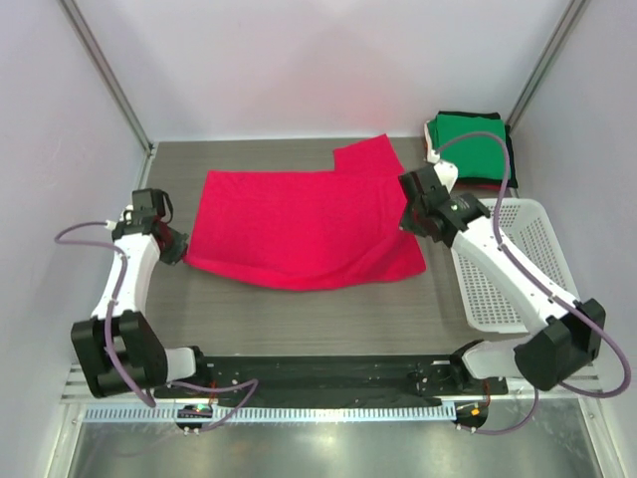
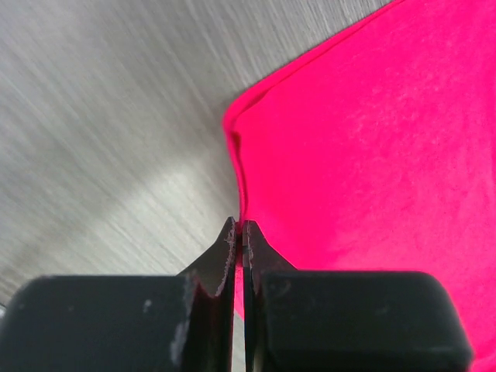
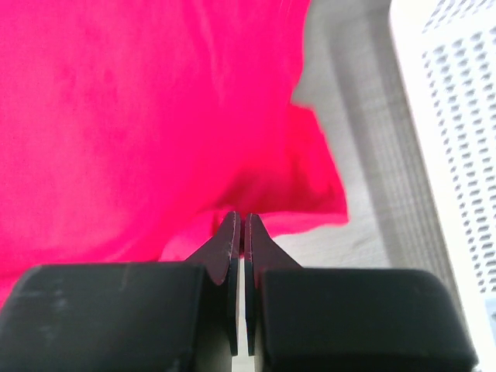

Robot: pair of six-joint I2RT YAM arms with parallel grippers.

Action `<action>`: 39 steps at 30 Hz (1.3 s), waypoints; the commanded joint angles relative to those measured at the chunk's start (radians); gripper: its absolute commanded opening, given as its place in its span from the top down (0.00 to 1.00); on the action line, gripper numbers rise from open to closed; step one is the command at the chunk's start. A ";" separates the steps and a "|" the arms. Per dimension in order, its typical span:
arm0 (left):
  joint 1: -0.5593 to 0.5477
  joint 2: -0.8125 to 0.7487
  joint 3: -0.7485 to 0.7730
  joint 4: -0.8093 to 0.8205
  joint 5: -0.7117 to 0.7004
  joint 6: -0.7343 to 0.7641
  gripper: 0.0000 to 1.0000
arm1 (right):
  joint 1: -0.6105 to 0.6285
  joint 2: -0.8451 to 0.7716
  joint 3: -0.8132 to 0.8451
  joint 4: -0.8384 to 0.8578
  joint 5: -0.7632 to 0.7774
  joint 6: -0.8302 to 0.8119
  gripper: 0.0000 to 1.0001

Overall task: Fold and stack the t-shirts
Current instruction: Fold the tshirt

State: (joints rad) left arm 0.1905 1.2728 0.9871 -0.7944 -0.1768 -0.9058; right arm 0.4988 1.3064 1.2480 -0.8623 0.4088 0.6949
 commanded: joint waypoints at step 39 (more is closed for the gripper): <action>-0.049 0.743 0.712 -0.113 0.077 0.306 0.47 | -0.293 0.588 0.545 0.165 -0.023 -0.254 0.55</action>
State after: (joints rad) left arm 0.1440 1.9934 1.6047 -0.8368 -0.1284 -0.6712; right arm 0.2211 1.8412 1.6890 -0.7460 0.4049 0.5240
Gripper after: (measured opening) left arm 0.365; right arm 0.286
